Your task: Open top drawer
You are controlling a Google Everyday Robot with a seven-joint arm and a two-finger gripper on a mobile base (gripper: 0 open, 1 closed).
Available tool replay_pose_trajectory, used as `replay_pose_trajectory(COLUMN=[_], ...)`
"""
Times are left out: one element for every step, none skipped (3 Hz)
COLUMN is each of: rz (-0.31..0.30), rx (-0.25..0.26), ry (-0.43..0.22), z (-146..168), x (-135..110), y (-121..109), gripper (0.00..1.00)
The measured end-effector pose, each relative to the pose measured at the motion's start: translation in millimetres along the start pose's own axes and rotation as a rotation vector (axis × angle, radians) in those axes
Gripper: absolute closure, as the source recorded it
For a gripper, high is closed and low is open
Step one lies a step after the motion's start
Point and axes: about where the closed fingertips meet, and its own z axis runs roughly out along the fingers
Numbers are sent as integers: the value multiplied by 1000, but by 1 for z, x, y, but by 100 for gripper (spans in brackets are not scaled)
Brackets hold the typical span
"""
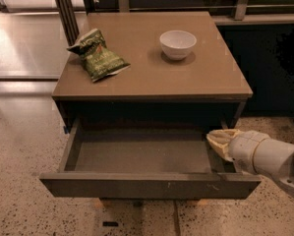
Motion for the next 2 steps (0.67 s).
replay_pose_trajectory(rz=[-57, -56], rx=[49, 48], ry=[-15, -13], z=[-17, -17], x=[-2, -2], y=[-2, -2], gripper=[82, 59])
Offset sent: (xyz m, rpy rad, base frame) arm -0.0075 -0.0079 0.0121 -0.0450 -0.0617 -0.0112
